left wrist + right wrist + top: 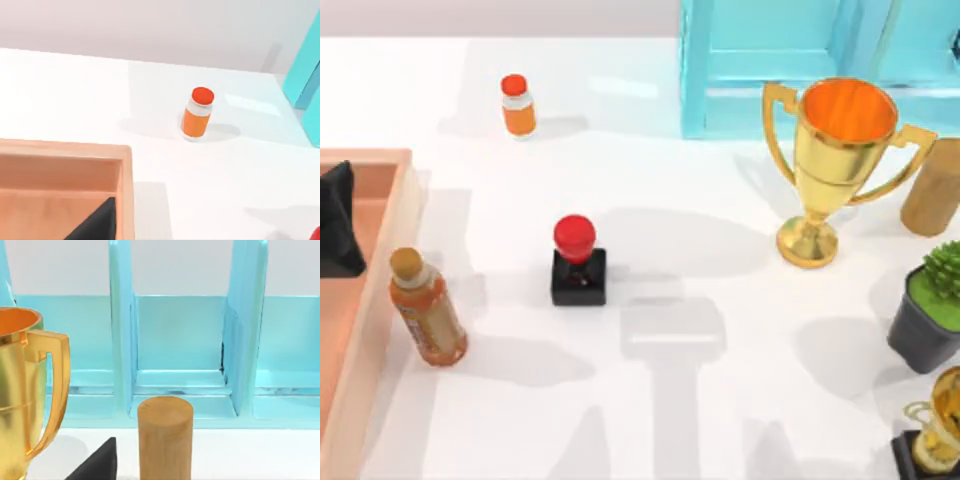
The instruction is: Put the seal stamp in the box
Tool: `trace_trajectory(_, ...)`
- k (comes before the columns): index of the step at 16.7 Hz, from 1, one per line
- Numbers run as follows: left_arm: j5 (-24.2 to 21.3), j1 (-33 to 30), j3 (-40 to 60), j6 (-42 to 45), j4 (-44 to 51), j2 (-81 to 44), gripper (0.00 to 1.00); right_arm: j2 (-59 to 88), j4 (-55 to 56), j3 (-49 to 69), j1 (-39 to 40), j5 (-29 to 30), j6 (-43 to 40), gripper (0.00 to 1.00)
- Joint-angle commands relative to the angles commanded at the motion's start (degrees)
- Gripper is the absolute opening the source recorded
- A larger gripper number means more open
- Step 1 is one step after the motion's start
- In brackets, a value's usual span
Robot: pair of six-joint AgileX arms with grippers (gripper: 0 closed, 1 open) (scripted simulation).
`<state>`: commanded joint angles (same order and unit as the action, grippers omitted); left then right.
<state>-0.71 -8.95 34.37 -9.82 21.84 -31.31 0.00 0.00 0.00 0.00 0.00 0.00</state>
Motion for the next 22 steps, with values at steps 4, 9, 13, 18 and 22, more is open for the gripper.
trace_trajectory(4, -0.2, -3.9, 17.2, -3.4, 10.5, -19.4, 1.0, 0.0, 0.0, 0.0, 0.0, 0.0, 0.0, 1.0)
trace_trajectory(9, 1.0, -8.7, 30.6, -6.9, 25.9, -38.6, 1.0, 0.0, 0.0, 0.0, 0.0, 0.0, 0.0, 1.0)
trace_trajectory(13, 1.7, -12.1, 44.3, -9.7, 37.7, -57.2, 1.0, 0.0, 0.0, 0.0, 0.0, 0.0, 0.0, 1.0)
trace_trajectory(18, 1.6, -17.6, 65.4, -15.2, 52.1, -79.8, 1.0, 0.0, 0.0, 0.0, 0.0, 0.0, 0.0, 1.0)
trace_trajectory(22, 1.1, -20.7, 77.4, -18.3, 59.6, -90.0, 1.0, 0.0, 0.0, 0.0, 0.0, 0.0, 0.0, 1.0)
